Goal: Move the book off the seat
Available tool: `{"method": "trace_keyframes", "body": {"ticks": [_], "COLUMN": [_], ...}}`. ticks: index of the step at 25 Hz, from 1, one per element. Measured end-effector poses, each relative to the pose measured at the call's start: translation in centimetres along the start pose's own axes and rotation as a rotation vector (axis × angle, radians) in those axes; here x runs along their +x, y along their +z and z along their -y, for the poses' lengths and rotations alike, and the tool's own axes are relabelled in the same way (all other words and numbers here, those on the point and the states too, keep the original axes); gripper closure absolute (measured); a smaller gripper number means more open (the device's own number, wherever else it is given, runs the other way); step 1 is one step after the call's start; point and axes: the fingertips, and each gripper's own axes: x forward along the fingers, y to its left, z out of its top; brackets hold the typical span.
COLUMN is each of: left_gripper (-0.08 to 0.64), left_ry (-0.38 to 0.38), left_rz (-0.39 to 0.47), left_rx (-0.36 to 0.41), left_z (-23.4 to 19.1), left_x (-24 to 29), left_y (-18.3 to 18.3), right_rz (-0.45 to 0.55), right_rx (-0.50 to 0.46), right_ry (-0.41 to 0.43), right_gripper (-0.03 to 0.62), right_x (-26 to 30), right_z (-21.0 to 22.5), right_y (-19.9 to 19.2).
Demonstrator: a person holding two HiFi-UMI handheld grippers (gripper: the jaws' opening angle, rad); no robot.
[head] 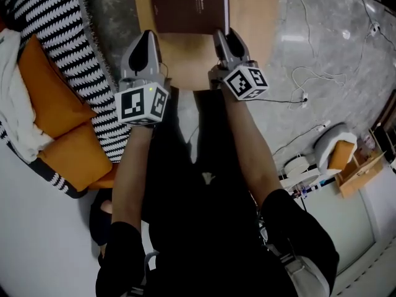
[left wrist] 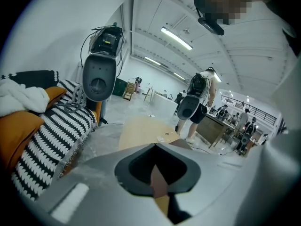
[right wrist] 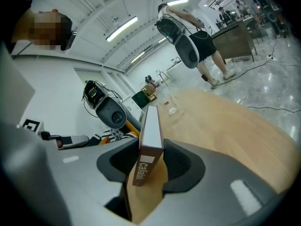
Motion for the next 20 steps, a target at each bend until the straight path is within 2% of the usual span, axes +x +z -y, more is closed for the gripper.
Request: {"method": "trace_keyframes", "body": {"ticks": [14,20], "left_gripper": [0.554,0.554], "left_ry": [-0.014,-0.002], "left_rz": [-0.024,-0.027], "left_rx": [-0.004,-0.012], "left_z": [0.2,0.2], "left_x": [1.1,1.4], "left_y": [-2.0,-2.4], "right_rz": [0.009,0.001], "right_rx": [0.023,0.022], "right_ry": [-0.001,-0.036], "right_gripper": [0.397,0.391], "right_x": [1.1,1.4], "right_z": [3.9,5.2], "right_y": [-0.8,-1.0]}}
